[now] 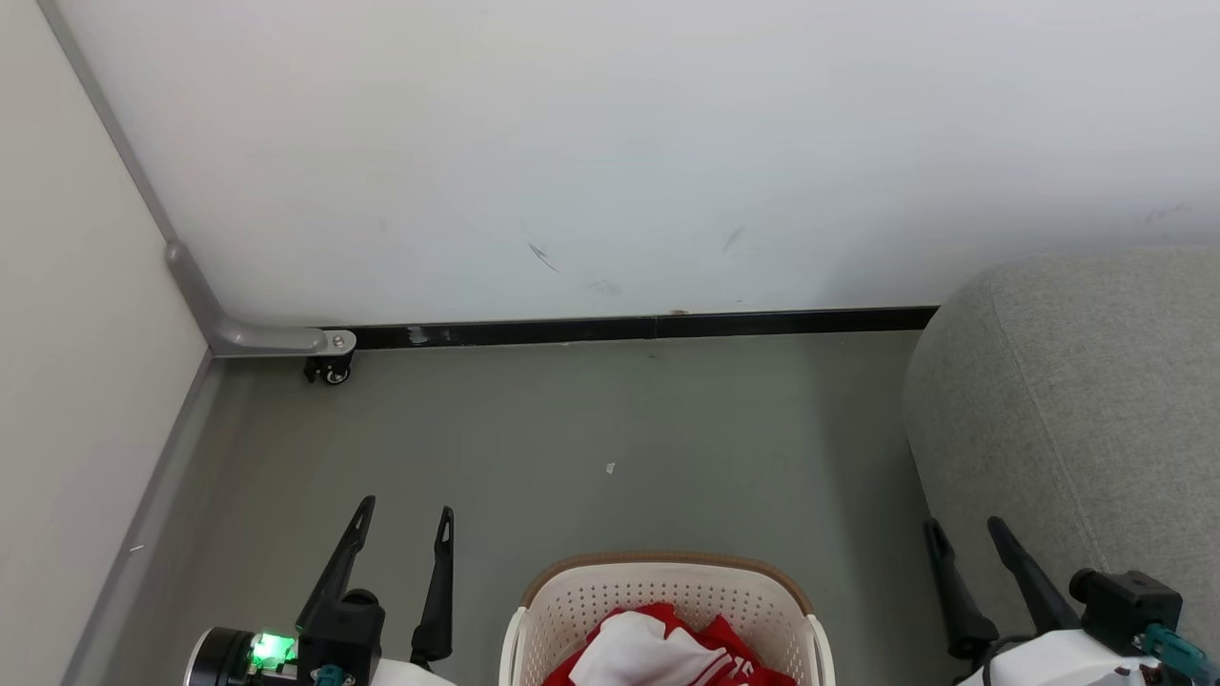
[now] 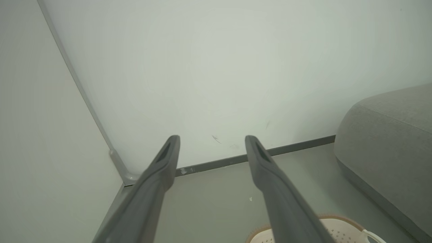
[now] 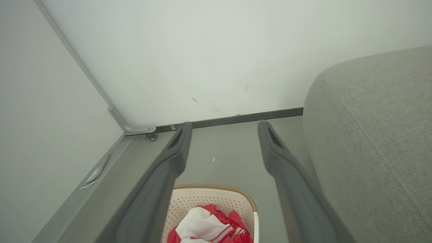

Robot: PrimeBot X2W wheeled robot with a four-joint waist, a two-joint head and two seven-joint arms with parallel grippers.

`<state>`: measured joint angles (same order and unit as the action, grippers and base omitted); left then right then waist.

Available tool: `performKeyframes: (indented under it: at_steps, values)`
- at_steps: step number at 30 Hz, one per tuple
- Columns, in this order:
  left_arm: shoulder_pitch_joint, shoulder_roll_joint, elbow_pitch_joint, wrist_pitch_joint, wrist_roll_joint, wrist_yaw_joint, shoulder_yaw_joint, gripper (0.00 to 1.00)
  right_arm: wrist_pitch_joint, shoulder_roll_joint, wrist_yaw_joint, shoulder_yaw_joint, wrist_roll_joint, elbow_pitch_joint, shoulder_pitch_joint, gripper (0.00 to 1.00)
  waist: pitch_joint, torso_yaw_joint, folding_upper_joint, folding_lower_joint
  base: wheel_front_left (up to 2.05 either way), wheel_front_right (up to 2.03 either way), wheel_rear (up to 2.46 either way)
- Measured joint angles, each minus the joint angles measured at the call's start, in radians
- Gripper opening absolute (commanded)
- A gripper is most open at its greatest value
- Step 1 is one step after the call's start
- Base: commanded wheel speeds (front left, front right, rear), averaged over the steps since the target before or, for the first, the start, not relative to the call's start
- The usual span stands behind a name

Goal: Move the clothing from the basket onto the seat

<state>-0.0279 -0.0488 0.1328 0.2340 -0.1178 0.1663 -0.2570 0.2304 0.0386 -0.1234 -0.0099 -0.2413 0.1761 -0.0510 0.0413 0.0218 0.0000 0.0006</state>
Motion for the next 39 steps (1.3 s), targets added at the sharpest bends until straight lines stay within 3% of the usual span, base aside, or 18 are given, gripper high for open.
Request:
performKeyframes:
  at_steps: [5,18,39]
  values:
    - [0.011,0.0,0.009,0.015,0.045,0.016,0.0,1.0,0.016,0.0,0.0,0.001,0.058,-0.003,-0.009,1.0,0.002,0.0,0.0,-0.0001,0.0,0.0,0.0]
    - [0.018,0.002,0.051,0.015,0.02,0.055,0.039,1.0,0.017,0.0,0.0,0.0,0.057,-0.003,-0.007,1.0,-0.001,-0.002,0.0,-0.0002,0.0,0.0,0.0]
    - [0.016,0.005,0.067,0.015,0.002,0.066,0.047,1.0,0.017,0.0,0.0,-0.001,0.055,-0.003,-0.006,1.0,-0.01,-0.004,0.0,-0.0003,0.0,0.0,0.0]
